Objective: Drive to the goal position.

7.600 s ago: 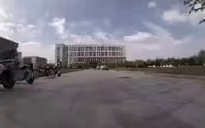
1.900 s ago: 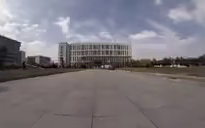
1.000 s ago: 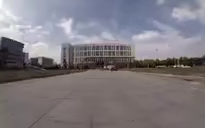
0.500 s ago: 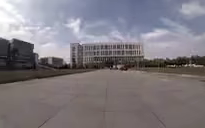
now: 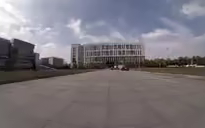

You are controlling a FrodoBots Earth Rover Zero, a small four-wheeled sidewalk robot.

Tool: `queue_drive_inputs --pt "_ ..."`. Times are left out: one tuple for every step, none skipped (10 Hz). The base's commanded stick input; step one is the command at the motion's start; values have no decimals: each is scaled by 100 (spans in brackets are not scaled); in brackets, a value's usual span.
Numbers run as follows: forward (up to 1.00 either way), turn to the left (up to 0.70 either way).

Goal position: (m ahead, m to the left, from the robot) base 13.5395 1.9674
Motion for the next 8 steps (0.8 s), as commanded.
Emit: queue_drive_inputs --pt "100 0" --pt "100 0" --pt "100 0" --pt "100 0" --pt "100 0" --pt "100 0" --pt "100 0" --pt "100 0"
